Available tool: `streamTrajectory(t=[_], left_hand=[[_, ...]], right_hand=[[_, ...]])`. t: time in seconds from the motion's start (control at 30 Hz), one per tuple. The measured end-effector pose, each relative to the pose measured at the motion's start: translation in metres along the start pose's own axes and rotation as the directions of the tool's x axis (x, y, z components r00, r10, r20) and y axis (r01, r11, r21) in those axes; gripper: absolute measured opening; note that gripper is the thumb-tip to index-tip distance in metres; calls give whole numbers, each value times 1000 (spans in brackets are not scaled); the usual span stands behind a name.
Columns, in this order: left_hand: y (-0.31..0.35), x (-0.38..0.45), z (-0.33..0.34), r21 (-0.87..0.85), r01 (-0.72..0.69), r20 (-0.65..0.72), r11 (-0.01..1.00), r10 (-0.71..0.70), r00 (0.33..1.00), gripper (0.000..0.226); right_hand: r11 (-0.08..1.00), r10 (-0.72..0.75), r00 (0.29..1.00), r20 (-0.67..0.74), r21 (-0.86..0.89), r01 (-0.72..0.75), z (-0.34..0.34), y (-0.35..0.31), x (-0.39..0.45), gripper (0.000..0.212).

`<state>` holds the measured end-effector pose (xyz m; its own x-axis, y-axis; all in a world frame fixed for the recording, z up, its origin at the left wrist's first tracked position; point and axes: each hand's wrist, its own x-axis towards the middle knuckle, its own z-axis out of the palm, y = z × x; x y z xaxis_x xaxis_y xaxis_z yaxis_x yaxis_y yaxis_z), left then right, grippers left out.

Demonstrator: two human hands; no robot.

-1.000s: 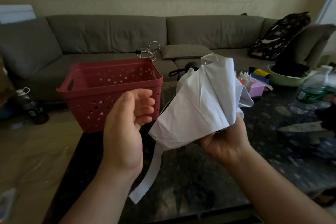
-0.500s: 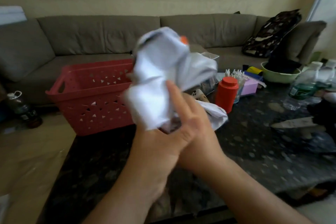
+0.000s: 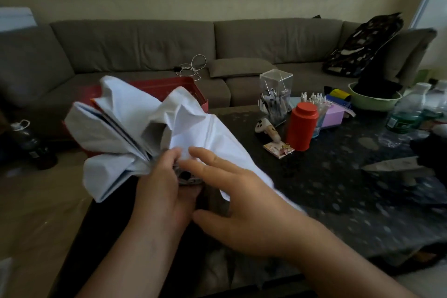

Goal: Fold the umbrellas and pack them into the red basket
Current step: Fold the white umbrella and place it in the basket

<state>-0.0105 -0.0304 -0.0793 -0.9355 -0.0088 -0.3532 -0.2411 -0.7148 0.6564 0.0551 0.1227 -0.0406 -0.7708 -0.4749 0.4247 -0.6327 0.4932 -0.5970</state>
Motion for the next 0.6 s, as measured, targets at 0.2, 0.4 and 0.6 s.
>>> streamTrajectory(t=[0.2, 0.4, 0.6], left_hand=[[17, -16, 2, -40, -126, 85, 991, 129, 988, 31], [22, -24, 11, 46, -194, 51, 980, 192, 980, 36], [17, -40, 23, 193, -158, 133, 968, 134, 982, 42]], right_hand=[[875, 211, 961, -181, 473, -103, -39, -21, 2, 24], [984, 174, 919, -353, 105, -146, -49, 19, 11, 19], [976, 213, 963, -166, -2, -216, -47, 41, 14, 33]])
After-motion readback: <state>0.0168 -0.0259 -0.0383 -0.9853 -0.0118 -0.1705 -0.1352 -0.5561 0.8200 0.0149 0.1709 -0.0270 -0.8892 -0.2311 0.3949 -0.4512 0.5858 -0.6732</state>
